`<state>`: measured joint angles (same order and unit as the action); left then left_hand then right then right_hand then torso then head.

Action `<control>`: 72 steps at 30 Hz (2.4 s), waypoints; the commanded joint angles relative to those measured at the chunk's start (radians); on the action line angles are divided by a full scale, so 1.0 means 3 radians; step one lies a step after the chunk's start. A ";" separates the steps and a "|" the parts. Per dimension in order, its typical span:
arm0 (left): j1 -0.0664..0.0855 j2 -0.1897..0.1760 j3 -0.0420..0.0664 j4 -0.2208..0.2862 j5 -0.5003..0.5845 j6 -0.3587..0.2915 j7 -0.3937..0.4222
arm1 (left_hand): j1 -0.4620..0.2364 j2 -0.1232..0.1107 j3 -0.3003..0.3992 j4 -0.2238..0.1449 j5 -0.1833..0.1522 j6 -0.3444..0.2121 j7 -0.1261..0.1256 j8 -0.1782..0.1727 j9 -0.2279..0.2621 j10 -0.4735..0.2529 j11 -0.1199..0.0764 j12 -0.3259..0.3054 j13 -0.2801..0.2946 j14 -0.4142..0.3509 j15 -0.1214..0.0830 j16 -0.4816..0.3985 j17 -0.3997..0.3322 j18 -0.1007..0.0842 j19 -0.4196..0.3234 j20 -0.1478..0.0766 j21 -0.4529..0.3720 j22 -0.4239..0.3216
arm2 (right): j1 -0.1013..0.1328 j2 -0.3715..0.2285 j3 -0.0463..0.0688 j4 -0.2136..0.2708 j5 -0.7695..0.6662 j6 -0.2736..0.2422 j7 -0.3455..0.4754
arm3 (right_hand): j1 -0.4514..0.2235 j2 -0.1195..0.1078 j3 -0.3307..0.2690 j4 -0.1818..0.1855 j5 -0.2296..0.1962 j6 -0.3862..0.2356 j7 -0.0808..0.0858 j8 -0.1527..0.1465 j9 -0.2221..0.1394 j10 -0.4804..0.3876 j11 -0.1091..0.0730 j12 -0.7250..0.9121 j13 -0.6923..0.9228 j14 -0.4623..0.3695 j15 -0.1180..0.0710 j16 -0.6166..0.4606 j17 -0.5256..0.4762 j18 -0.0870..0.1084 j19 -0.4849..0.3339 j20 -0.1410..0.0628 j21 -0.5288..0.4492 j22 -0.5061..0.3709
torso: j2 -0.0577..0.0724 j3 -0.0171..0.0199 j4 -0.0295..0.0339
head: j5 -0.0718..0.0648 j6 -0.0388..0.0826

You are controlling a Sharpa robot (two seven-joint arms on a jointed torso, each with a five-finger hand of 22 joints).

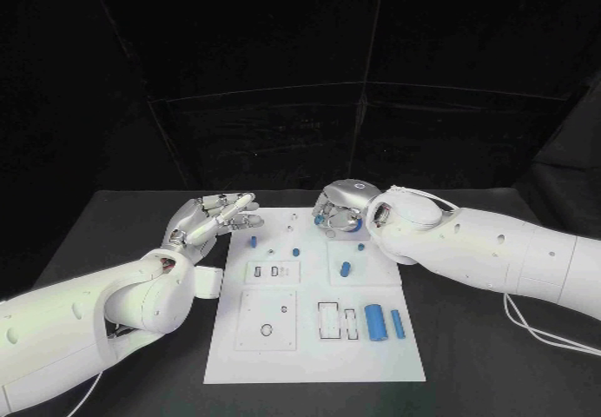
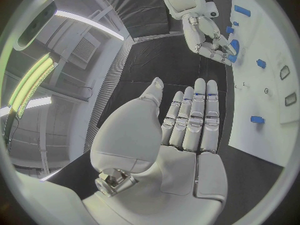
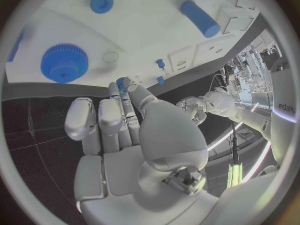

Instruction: Assemble the parts on the task board

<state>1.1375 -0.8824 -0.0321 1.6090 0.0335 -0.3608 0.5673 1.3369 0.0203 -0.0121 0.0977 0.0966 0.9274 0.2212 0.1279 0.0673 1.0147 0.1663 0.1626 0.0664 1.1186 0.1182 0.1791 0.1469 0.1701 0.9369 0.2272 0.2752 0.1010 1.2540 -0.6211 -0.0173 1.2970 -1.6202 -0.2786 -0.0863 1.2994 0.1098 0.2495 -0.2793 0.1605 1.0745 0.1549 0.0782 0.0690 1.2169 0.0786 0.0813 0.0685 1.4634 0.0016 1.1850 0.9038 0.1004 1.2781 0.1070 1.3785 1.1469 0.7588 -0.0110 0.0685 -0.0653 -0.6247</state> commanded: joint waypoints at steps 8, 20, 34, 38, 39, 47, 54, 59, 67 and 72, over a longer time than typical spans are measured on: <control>0.0005 0.0032 0.0004 -0.0010 -0.0021 0.0081 0.0017 | -0.0036 0.0002 -0.0018 0.0006 -0.0005 -0.0003 0.0025 -0.0015 -0.0005 -0.0001 0.0022 -0.0010 -0.0002 -0.0014 0.0017 -0.0014 0.0004 0.0044 -0.0007 0.0023 -0.0014 -0.0005 | 0.0009 0.0236 0.0010 -0.0263 0.0086 -0.0342 -0.0038 | -0.0032 -0.0053 0.0079 0.0013 -0.0041 0.0020 0.0011 -0.0024 -0.0004 0.0000 0.0018 -0.0028 -0.0006 0.0042 -0.0003 0.0035 0.0018 -0.0041 0.0021 0.0011 0.0032 0.0016 | 0.0004 -0.0006 0.0024 | 0.0009 0.0032; 0.0006 0.0045 0.0004 -0.0017 -0.0021 0.0084 0.0008 | -0.0037 0.0005 -0.0018 0.0005 -0.0004 -0.0001 0.0025 -0.0015 -0.0004 0.0000 0.0022 -0.0010 -0.0002 -0.0014 0.0018 -0.0017 0.0004 0.0044 -0.0007 0.0023 -0.0015 -0.0006 | 0.0010 0.0471 0.0011 -0.0467 0.0111 -0.0169 -0.0114 | -0.0087 -0.0107 0.0175 0.0049 -0.0099 0.0001 0.0019 -0.0034 -0.0005 -0.0025 0.0028 -0.0040 -0.0006 0.0034 0.0007 0.0058 0.0016 -0.0041 0.0014 0.0022 0.0042 0.0025 | 0.0035 -0.0018 0.0045 | 0.0019 0.0034; 0.0011 0.0053 0.0004 -0.0015 -0.0021 0.0089 0.0001 | -0.0033 0.0011 -0.0016 0.0001 -0.0002 0.0000 0.0023 -0.0015 -0.0004 0.0001 0.0021 -0.0011 -0.0002 -0.0014 0.0018 -0.0020 0.0005 0.0044 -0.0007 0.0024 -0.0017 -0.0008 | 0.0011 0.0625 0.0012 -0.0635 0.0043 -0.0085 -0.0227 | -0.0115 -0.0129 0.0206 0.0075 -0.0121 -0.0004 0.0020 -0.0036 -0.0005 -0.0031 0.0031 -0.0041 -0.0006 0.0029 0.0011 0.0060 0.0003 -0.0040 0.0007 0.0025 0.0042 0.0021 | 0.0037 -0.0015 0.0053 | 0.0023 0.0028; 0.0013 0.0053 0.0004 -0.0013 -0.0021 0.0093 -0.0004 | -0.0033 0.0011 -0.0016 0.0001 -0.0002 0.0000 0.0023 -0.0015 -0.0004 0.0001 0.0021 -0.0011 -0.0002 -0.0014 0.0018 -0.0020 0.0005 0.0044 -0.0007 0.0024 -0.0017 -0.0008 | 0.0011 0.0656 0.0012 -0.0661 0.0023 -0.0062 -0.0252 | -0.0121 -0.0135 0.0212 0.0081 -0.0123 -0.0006 0.0020 -0.0036 -0.0005 -0.0032 0.0032 -0.0041 -0.0006 0.0026 0.0012 0.0054 -0.0010 -0.0039 0.0003 0.0026 0.0040 0.0017 | 0.0039 -0.0017 0.0049 | 0.0029 0.0035; 0.0014 0.0053 0.0004 -0.0013 -0.0021 0.0094 -0.0005 | -0.0033 0.0011 -0.0016 0.0001 -0.0002 0.0000 0.0023 -0.0015 -0.0004 0.0001 0.0021 -0.0011 -0.0002 -0.0014 0.0018 -0.0020 0.0005 0.0044 -0.0007 0.0024 -0.0017 -0.0008 | 0.0011 0.0661 0.0012 -0.0665 0.0021 -0.0059 -0.0253 | -0.0121 -0.0135 0.0212 0.0081 -0.0123 -0.0006 0.0020 -0.0036 -0.0005 -0.0032 0.0032 -0.0041 -0.0006 0.0026 0.0012 0.0054 -0.0010 -0.0039 0.0003 0.0026 0.0040 0.0017 | 0.0040 -0.0017 0.0049 | 0.0030 0.0035; 0.0018 0.0054 0.0004 -0.0014 -0.0021 0.0100 -0.0012 | -0.0032 0.0013 -0.0015 0.0000 -0.0001 0.0001 0.0023 -0.0015 -0.0004 0.0002 0.0021 -0.0012 -0.0002 -0.0014 0.0018 -0.0021 0.0005 0.0044 -0.0007 0.0024 -0.0018 -0.0008 | 0.0011 0.0696 0.0012 -0.0695 0.0014 -0.0018 -0.0257 | -0.0133 -0.0149 0.0223 0.0093 -0.0127 -0.0013 0.0020 -0.0039 -0.0006 -0.0037 0.0033 -0.0043 -0.0006 0.0021 0.0014 0.0050 -0.0023 -0.0037 -0.0006 0.0027 0.0037 0.0009 | 0.0039 -0.0016 0.0048 | 0.0038 0.0031; 0.0020 0.0058 0.0004 -0.0016 -0.0021 0.0111 -0.0018 | -0.0032 0.0013 -0.0015 0.0000 -0.0001 0.0001 0.0023 -0.0015 -0.0004 0.0002 0.0021 -0.0012 -0.0002 -0.0014 0.0018 -0.0021 0.0005 0.0044 -0.0007 0.0024 -0.0018 -0.0008 | 0.0014 0.0738 0.0012 -0.0753 0.0013 0.0000 -0.0288 | -0.0170 -0.0206 0.0274 0.0138 -0.0137 -0.0066 0.0034 -0.0048 -0.0010 -0.0104 0.0050 -0.0058 -0.0012 0.0000 0.0027 0.0020 -0.0091 -0.0027 -0.0050 0.0037 0.0014 -0.0041 | 0.0042 -0.0016 0.0047 | 0.0039 0.0024; 0.0021 0.0059 0.0004 -0.0017 -0.0021 0.0123 -0.0028 | -0.0032 0.0013 -0.0015 0.0000 -0.0001 0.0001 0.0023 -0.0015 -0.0004 0.0002 0.0021 -0.0012 -0.0002 -0.0014 0.0018 -0.0021 0.0005 0.0044 -0.0007 0.0024 -0.0018 -0.0008 | 0.0020 0.0763 0.0011 -0.0797 0.0013 0.0006 -0.0296 | -0.0196 -0.0253 0.0303 0.0175 -0.0151 -0.0117 0.0054 -0.0052 -0.0013 -0.0188 0.0073 -0.0063 -0.0015 -0.0018 0.0044 -0.0010 -0.0152 -0.0016 -0.0094 0.0051 -0.0013 -0.0096 | 0.0043 -0.0017 0.0047 | 0.0039 0.0023; 0.0023 0.0063 0.0004 -0.0022 -0.0021 0.0159 -0.0068 | -0.0030 0.0015 -0.0015 -0.0004 -0.0001 -0.0001 0.0024 -0.0017 -0.0005 0.0000 0.0022 -0.0015 -0.0003 -0.0015 0.0018 -0.0026 0.0006 0.0045 -0.0007 0.0025 -0.0020 -0.0011 | 0.0028 0.0788 0.0011 -0.0826 0.0017 -0.0022 -0.0278 | -0.0236 -0.0413 0.0283 0.0283 -0.0156 -0.0441 0.0096 -0.0056 -0.0021 -0.0475 0.0133 -0.0049 -0.0015 -0.0096 0.0097 -0.0177 -0.0432 0.0041 -0.0297 0.0100 -0.0160 -0.0376 | 0.0045 -0.0017 0.0046 | 0.0043 0.0022; 0.0024 0.0064 0.0004 -0.0025 -0.0021 0.0178 -0.0087 | -0.0031 0.0014 -0.0016 -0.0007 -0.0002 -0.0005 0.0025 -0.0020 -0.0005 -0.0005 0.0023 -0.0019 -0.0004 -0.0017 0.0019 -0.0030 0.0006 0.0045 -0.0007 0.0025 -0.0022 -0.0013 | 0.0031 0.0756 0.0011 -0.0783 0.0043 -0.0115 -0.0247 | -0.0179 -0.0495 0.0171 0.0355 -0.0118 -0.0740 0.0100 -0.0059 -0.0018 -0.0690 0.0147 -0.0019 -0.0014 -0.0187 0.0107 -0.0336 -0.0675 0.0092 -0.0503 0.0116 -0.0326 -0.0654 | 0.0043 -0.0015 0.0043 | 0.0044 0.0021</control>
<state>1.1428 -0.8645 -0.0319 1.6008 0.0328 -0.3293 0.5449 1.3359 0.0193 -0.0121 0.0978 0.0966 0.9274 0.2212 0.1279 0.0666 1.0148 0.1663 0.1626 0.0669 1.1150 0.1218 0.1740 0.1471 0.1700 0.9369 0.2272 0.2752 0.0986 1.2601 -0.3907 -0.0146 1.0561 -1.6086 -0.2882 -0.1685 1.2465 -0.0305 0.3068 -0.1745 0.1202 0.8624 0.1846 0.0647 0.0632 1.0170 0.1229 0.0700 0.0649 1.4147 0.0320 1.0881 0.7078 0.1170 1.1335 0.1426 1.2851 0.9582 0.7719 -0.0160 0.0818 -0.0523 -0.6185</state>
